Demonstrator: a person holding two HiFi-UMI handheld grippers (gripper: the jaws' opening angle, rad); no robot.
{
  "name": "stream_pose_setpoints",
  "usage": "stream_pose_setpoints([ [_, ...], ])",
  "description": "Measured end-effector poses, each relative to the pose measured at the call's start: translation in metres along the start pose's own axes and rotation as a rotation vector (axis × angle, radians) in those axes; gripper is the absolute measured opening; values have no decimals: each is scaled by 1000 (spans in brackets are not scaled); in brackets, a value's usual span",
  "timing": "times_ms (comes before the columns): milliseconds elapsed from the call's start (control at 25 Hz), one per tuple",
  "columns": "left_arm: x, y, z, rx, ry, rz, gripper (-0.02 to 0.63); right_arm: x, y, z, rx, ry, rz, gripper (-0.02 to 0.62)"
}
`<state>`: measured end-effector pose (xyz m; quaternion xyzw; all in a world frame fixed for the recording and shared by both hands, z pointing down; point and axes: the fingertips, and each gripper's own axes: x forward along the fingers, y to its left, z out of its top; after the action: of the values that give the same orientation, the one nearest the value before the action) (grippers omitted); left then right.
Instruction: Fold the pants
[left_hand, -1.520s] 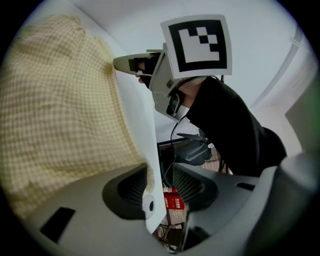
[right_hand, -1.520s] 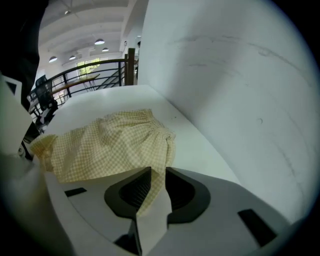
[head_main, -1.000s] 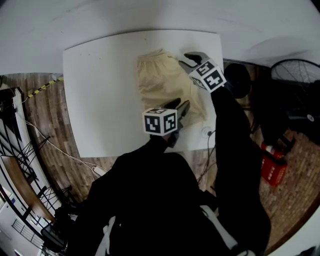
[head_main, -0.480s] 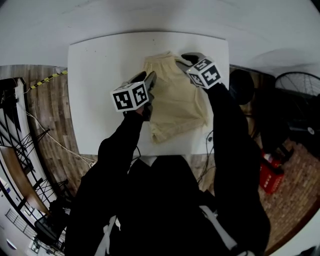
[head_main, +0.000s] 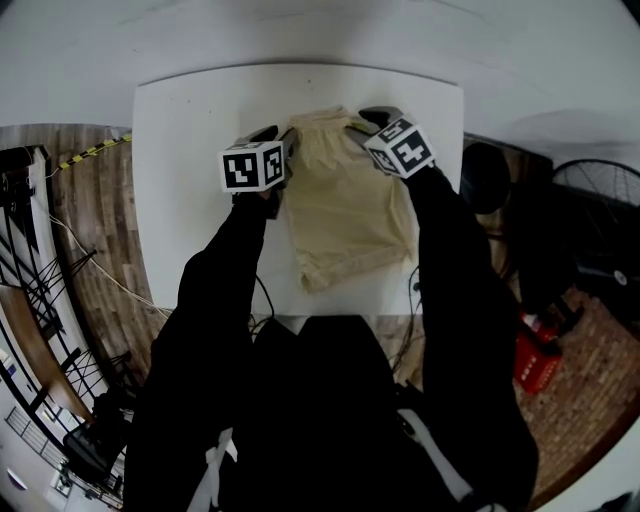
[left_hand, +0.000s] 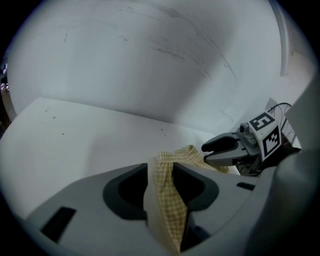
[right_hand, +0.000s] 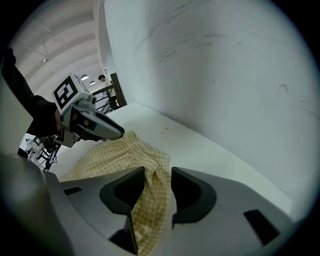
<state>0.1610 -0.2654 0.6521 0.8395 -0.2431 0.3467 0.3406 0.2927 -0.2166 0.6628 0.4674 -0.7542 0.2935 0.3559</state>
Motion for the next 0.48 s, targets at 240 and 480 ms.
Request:
stream_pose_setpoints([
  [240,12,2,-5,92,70,-3,143,11,-5,-8,11,32,7,153],
  [480,12,1,-11,186,93,22,141,9,1,-7,-22,47,8,107],
])
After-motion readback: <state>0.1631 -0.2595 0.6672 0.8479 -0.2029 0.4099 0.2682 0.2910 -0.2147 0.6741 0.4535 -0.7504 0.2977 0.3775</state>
